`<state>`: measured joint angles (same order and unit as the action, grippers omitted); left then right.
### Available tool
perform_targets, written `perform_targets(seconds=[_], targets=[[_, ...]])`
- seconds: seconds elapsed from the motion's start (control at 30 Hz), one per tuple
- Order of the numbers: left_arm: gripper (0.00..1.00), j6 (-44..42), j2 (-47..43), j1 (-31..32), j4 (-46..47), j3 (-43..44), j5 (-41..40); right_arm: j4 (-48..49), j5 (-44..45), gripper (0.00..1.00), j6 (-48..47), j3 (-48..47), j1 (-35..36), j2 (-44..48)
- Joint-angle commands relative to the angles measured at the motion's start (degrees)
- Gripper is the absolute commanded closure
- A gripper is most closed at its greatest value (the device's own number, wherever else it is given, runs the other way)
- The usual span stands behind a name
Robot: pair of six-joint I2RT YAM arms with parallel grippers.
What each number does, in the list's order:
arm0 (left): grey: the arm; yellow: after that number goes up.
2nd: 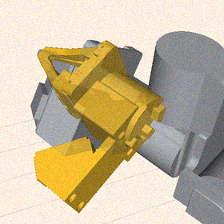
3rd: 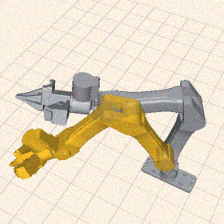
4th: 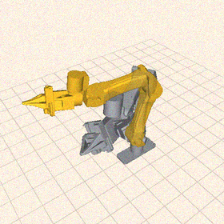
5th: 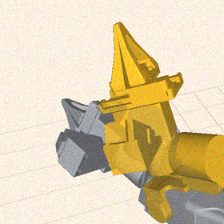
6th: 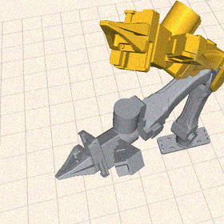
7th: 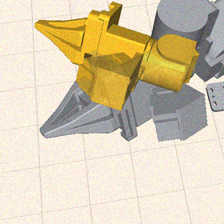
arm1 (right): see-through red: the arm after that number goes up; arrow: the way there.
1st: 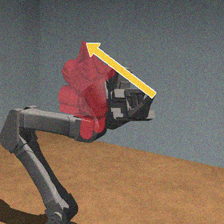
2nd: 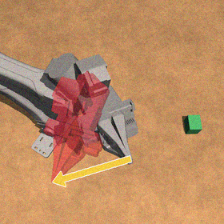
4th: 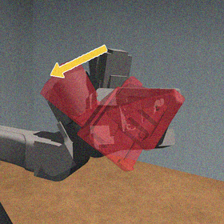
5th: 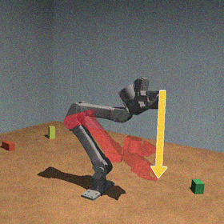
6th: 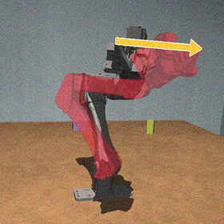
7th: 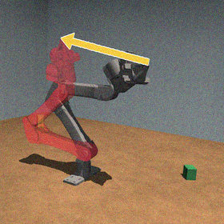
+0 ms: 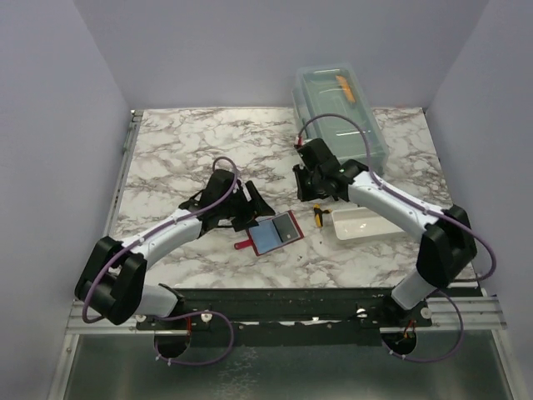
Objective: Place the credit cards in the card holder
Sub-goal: Pick up the credit card from the storage box.
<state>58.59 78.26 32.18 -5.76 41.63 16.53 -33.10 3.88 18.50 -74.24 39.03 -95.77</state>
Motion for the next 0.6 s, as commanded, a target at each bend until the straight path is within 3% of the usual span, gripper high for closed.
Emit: perform_targets(seconds=[0.0,0.27,0.43,0.57], targets=[[0.24,-10.3,-2.9,-2.5,-8.2,7.6,8.1,-8.2,9.7,0.76,-3.0,-1.3,-1.0,9.6],[0.21,-25.0,-1.6,-2.7,-16.5,23.5,10.9,-14.6,28.2,0.58,-11.7,7.3,-11.4,24.7],[0.21,-29.1,-1.3,-3.5,-16.8,24.0,11.9,-6.6,33.4,0.36,-26.8,20.7,-22.4,33.3],[0.21,-30.1,-3.3,-3.8,-16.8,21.4,10.9,-0.8,33.0,0.32,-31.3,27.8,-29.1,37.8]])
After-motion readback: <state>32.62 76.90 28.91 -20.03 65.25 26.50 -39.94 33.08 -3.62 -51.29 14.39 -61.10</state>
